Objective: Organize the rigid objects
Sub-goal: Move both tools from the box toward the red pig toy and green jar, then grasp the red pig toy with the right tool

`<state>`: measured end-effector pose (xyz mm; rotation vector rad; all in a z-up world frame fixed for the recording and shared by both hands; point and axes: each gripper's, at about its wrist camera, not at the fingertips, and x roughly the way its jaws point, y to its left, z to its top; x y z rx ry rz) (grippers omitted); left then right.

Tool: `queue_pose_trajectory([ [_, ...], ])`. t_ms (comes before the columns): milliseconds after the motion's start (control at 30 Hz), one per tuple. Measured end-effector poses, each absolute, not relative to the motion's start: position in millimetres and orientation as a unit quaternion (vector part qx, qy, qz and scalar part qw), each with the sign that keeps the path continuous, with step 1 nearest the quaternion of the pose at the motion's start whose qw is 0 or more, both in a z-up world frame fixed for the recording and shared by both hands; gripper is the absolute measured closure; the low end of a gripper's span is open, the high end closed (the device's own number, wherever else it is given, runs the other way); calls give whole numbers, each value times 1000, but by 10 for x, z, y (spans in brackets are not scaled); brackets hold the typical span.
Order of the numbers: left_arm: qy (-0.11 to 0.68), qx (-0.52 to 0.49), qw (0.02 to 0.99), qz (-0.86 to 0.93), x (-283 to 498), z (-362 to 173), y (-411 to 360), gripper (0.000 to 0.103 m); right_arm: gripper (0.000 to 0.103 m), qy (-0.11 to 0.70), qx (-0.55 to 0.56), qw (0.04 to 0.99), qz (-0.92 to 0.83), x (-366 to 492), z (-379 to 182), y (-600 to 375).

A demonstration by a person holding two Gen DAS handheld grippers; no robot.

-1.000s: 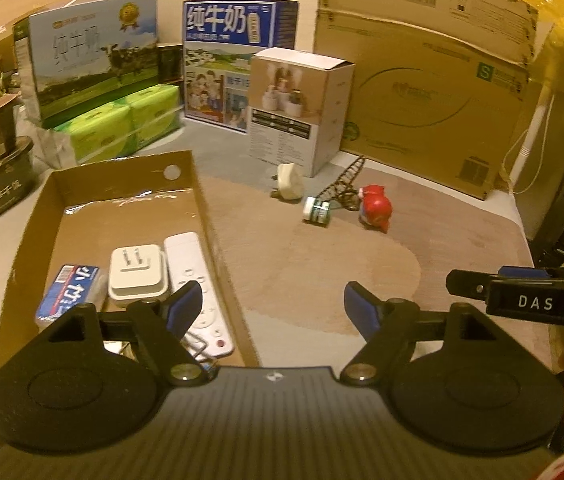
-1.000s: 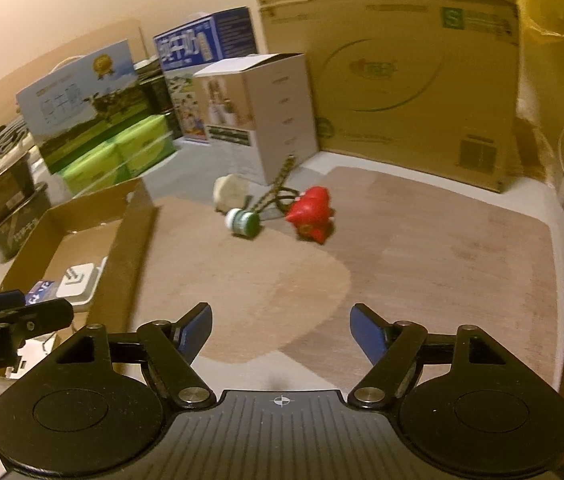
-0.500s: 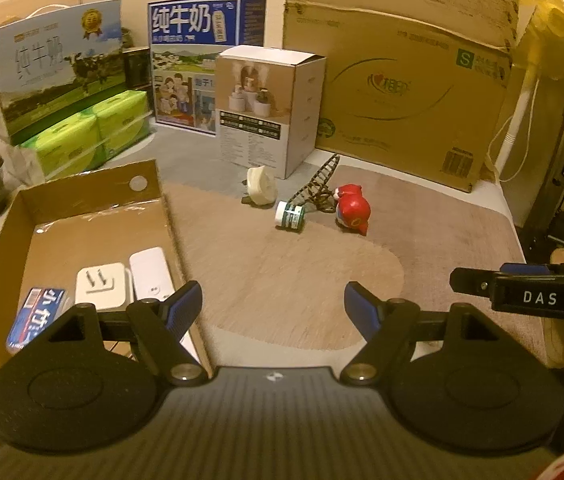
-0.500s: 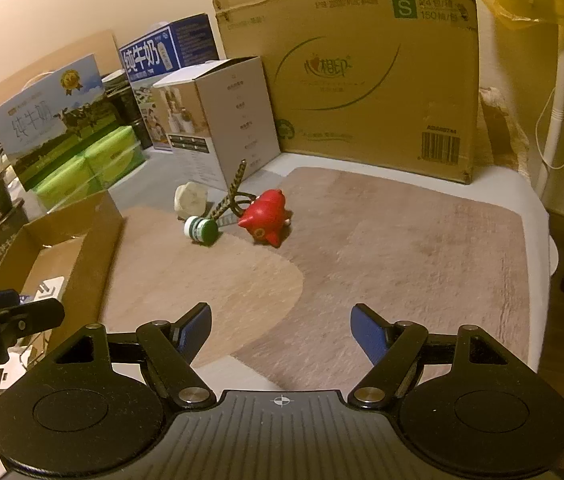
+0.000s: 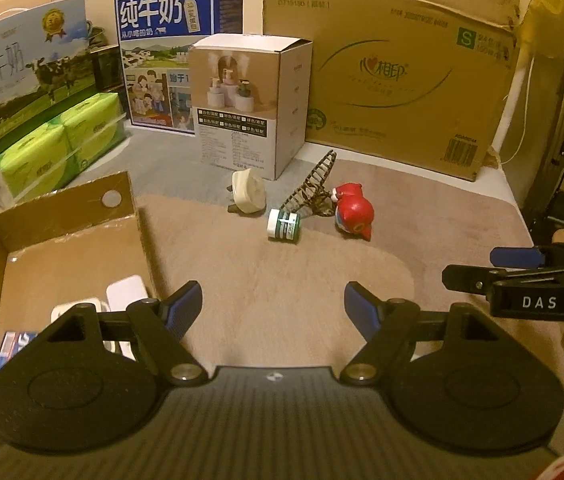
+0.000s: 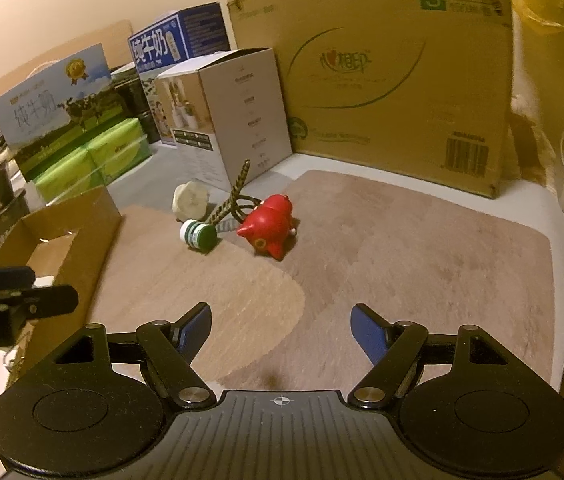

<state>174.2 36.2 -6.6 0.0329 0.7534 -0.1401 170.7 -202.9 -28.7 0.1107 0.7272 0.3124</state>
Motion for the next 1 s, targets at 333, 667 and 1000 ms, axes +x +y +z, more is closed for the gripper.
queue_pose_trajectory([
  [333,379,35,922,-75,2209,-188,234,28,27,344,23,922,175,2121,-374,-1984],
  [667,390,47,917,-74,2619,-331,181,28,27,342,-2,920,190,2493,-524,-1837],
  [1000,395,58,914,-72,2868,-415,258,29,27,329,-28,920,211,2721,-755,-1636],
])
